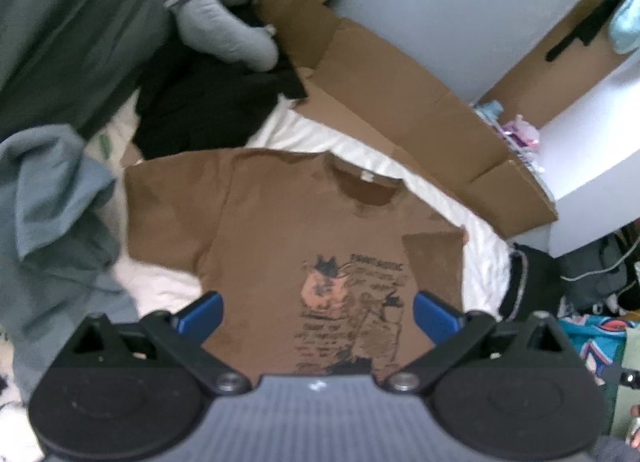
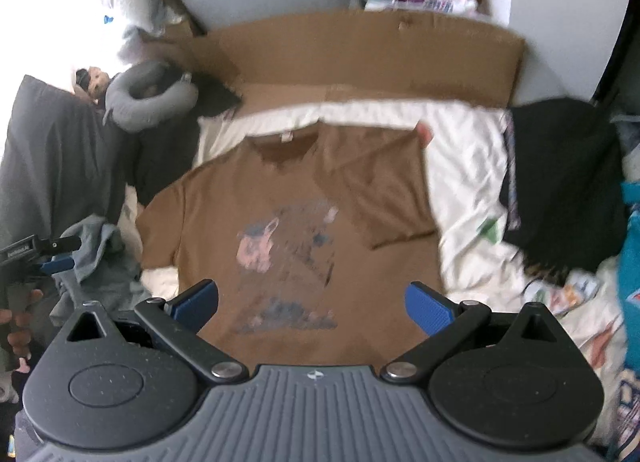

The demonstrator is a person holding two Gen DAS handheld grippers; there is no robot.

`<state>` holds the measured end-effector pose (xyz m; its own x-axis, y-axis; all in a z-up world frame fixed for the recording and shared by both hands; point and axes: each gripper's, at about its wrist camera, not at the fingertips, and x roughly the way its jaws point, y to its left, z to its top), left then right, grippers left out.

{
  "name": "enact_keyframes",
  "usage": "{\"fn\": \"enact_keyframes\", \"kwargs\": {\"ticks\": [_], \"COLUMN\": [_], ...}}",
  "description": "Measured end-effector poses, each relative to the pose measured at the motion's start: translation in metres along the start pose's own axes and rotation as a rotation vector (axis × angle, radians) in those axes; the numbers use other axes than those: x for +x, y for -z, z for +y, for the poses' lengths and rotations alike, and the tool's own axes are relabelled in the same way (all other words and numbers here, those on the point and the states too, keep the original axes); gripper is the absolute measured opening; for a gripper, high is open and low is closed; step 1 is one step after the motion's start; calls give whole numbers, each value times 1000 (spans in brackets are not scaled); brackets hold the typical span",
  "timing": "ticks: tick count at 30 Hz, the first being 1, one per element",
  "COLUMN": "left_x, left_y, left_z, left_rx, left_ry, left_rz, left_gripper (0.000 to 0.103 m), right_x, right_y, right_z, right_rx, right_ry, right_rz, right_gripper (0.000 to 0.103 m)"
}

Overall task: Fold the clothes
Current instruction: 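Open both tools and lift them above the brown shirt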

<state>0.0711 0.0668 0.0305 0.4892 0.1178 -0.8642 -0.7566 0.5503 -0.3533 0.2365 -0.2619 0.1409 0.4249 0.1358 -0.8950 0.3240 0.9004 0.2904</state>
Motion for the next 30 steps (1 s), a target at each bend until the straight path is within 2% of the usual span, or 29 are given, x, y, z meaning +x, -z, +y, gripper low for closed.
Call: {"fn": "enact_keyframes", "kwargs": {"ticks": [8,13,17,21,25,30], "left_x": [12,22,29,44,62,90], "left_y": [10,11,5,2,2,-1], "left_z": [33,56,74,86,92,103], "left_rx": [-9,-29,-41,-11,36,63], "left_ry": [-47,-72,-88,-102,-131,-159], "left_rz": [14,-5,-2,13,16,15], "left_gripper": [102,102,98,94,94,89], "right_x": [40,69,91,113,137,165], "right_y": [17,22,26,30,39,51], "right_z": [9,5,6,4,-2,-9], "right_rx": [-16,-10,-24,-49,-33,3], "right_ry": [2,-32,-4,25,34,34], "right_rz": [49,62,56,49,61,50], "right_gripper": [103,103,103,103,103,103]}}
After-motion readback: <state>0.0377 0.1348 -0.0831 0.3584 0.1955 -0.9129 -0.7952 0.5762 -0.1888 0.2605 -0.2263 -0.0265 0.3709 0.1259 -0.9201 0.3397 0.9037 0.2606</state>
